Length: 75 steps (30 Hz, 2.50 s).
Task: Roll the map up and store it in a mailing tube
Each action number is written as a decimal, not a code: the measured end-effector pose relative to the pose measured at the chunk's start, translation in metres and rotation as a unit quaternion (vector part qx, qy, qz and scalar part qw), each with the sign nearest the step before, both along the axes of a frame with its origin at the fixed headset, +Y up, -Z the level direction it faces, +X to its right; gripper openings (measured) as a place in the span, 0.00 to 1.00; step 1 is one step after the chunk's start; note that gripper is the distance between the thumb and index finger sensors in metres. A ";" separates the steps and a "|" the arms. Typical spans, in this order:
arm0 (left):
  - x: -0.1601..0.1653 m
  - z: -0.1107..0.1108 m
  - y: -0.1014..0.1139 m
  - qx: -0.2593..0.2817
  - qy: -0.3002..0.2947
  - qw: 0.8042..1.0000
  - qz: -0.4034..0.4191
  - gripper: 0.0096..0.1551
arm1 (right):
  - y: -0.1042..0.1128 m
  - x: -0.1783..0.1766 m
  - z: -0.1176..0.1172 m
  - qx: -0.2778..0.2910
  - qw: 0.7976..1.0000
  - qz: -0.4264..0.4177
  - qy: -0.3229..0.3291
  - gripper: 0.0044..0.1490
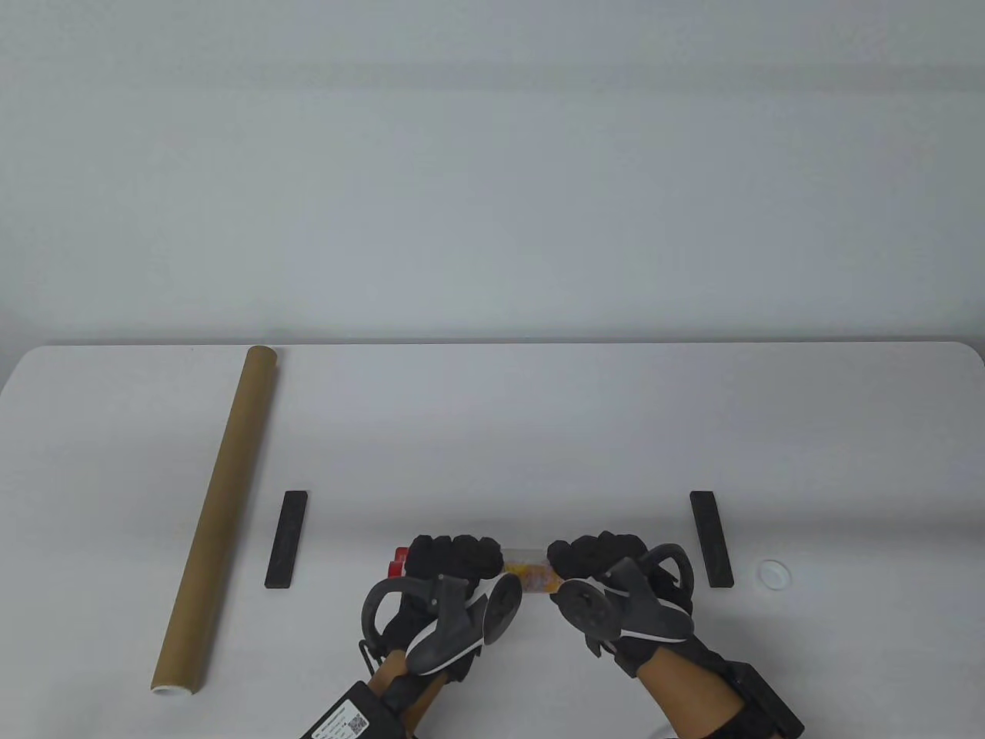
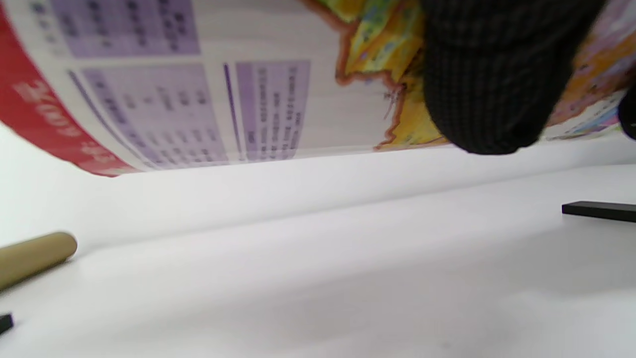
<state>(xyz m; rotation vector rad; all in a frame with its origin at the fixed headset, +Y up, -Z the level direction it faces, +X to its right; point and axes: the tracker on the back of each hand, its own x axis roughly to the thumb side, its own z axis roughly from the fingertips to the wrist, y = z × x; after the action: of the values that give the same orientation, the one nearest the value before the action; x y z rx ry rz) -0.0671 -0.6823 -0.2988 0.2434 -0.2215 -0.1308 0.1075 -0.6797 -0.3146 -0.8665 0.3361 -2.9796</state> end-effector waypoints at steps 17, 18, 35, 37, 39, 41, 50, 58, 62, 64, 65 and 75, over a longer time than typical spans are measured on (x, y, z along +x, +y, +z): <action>-0.007 -0.010 -0.002 -0.096 0.010 0.994 0.053 0.25 | 0.000 -0.003 0.007 0.053 0.998 0.031 0.009 0.41; -0.009 -0.011 -0.003 -0.110 0.010 0.992 0.062 0.25 | 0.000 -0.004 0.007 0.058 0.998 0.035 0.010 0.41; -0.001 -0.002 0.000 -0.026 -0.002 1.000 0.012 0.31 | -0.001 0.000 0.001 0.006 1.000 0.008 0.005 0.36; 0.001 0.000 0.001 -0.011 -0.003 1.000 -0.002 0.30 | -0.002 0.002 -0.001 -0.008 1.000 -0.004 0.006 0.35; 0.001 0.000 0.002 -0.003 -0.006 1.000 -0.003 0.30 | -0.003 0.003 -0.002 -0.019 1.000 -0.011 0.006 0.35; 0.001 0.000 0.001 -0.002 -0.008 1.000 -0.002 0.29 | -0.003 0.004 -0.003 -0.020 1.000 -0.013 0.007 0.35; -0.004 -0.007 0.001 -0.071 0.002 0.997 0.035 0.25 | -0.001 -0.001 0.006 0.050 0.998 0.024 0.011 0.39; -0.008 -0.011 -0.003 -0.116 0.001 0.991 0.065 0.25 | 0.000 -0.004 0.007 0.058 0.997 0.038 0.014 0.36; -0.005 -0.007 -0.002 -0.072 -0.003 0.997 0.041 0.28 | 0.000 -0.002 0.005 0.044 0.998 0.033 0.010 0.35; -0.004 -0.005 -0.001 -0.050 -0.004 0.998 0.029 0.28 | 0.000 -0.001 0.003 0.025 0.999 0.021 0.009 0.35; -0.003 -0.004 0.000 -0.035 -0.008 0.999 0.024 0.28 | 0.000 0.000 0.002 0.012 1.000 0.011 0.009 0.35; -0.006 -0.006 0.001 -0.044 -0.010 0.999 0.028 0.24 | -0.001 -0.002 0.004 0.028 0.999 0.018 0.011 0.38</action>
<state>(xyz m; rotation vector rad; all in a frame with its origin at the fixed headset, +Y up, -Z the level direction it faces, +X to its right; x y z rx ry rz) -0.0728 -0.6813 -0.3047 0.1627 -0.2396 -0.0628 0.1057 -0.6807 -0.3102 -0.8920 0.3991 -2.9147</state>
